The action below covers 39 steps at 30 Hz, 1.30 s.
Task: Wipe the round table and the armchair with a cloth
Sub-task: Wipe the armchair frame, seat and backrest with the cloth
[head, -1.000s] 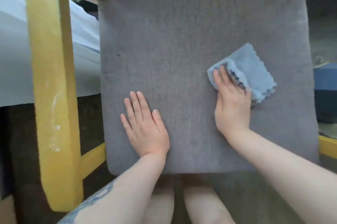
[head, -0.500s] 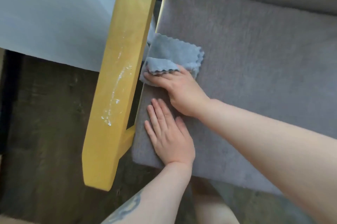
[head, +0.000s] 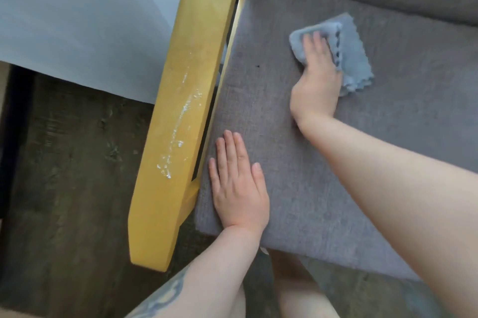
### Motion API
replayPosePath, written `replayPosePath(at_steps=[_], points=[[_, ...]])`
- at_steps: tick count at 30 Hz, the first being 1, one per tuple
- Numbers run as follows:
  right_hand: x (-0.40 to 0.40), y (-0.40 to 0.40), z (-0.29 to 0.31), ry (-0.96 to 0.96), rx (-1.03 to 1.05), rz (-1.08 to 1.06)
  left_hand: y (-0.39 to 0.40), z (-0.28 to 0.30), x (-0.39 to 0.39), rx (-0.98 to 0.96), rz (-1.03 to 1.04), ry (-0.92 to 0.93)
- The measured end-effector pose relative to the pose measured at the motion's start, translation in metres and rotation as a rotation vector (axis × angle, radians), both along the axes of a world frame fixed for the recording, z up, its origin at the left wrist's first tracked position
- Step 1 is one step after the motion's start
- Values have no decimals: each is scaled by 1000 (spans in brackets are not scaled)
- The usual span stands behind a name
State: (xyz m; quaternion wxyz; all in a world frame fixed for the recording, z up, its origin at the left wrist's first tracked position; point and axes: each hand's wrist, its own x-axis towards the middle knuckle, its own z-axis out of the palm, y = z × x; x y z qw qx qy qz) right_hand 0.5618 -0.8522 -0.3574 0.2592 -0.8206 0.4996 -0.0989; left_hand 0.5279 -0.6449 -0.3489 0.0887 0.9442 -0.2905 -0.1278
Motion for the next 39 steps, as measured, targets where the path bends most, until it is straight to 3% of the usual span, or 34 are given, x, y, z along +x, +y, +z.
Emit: replayPosePath(at_steps=[1,2,3,6,7,8,10,12,13,15,17,18,19,22,23,25,27,29,32,34,36,39], points=[[1,17,0,72,-28,-141,0,-1,0,7,9,-8],[12,37,4,65,-27,-124,-2,-1,0,19,21,-17],[28,55,9,27,7,67,-3,-2,-1,32,29,-28],[58,62,15,41,195,933,-4,-1,0,37,21,-26],[57,44,13,34,168,1027,-2,-1,1,22,12,-10],[47,28,9,7,121,965,1,0,2,7,-4,6],[7,18,4,-30,51,526,12,1,4,-9,-35,20],[-26,65,9,19,65,183,26,1,4,-10,-31,19],[-31,97,16,17,70,186,34,1,3,-7,-24,16],[-25,141,25,-62,105,529,45,0,-2,-31,-9,15],[-24,123,20,-65,48,902,50,1,-4,-55,-2,24],[-30,102,13,-36,-32,948,51,2,-5,-36,-16,30],[-42,85,9,-6,-44,838,52,3,-5,-24,-32,39],[-82,119,17,98,40,146,54,7,-5,-2,-76,52],[-79,152,25,138,59,88,56,8,-7,27,-107,36],[-62,191,38,56,125,305,64,8,-12,75,-157,0],[-62,175,35,-8,133,597,75,7,-14,62,-147,20],[-100,146,23,35,6,581,83,7,-14,39,-173,74],[-164,176,26,178,-100,-124,81,11,-13,14,-186,115],[-150,236,29,232,-87,-314,72,9,-12,20,-196,85],[-138,260,30,126,-92,-148,62,8,-9,16,-221,69],[-195,211,19,87,-206,288,54,7,-2,19,-282,55]])
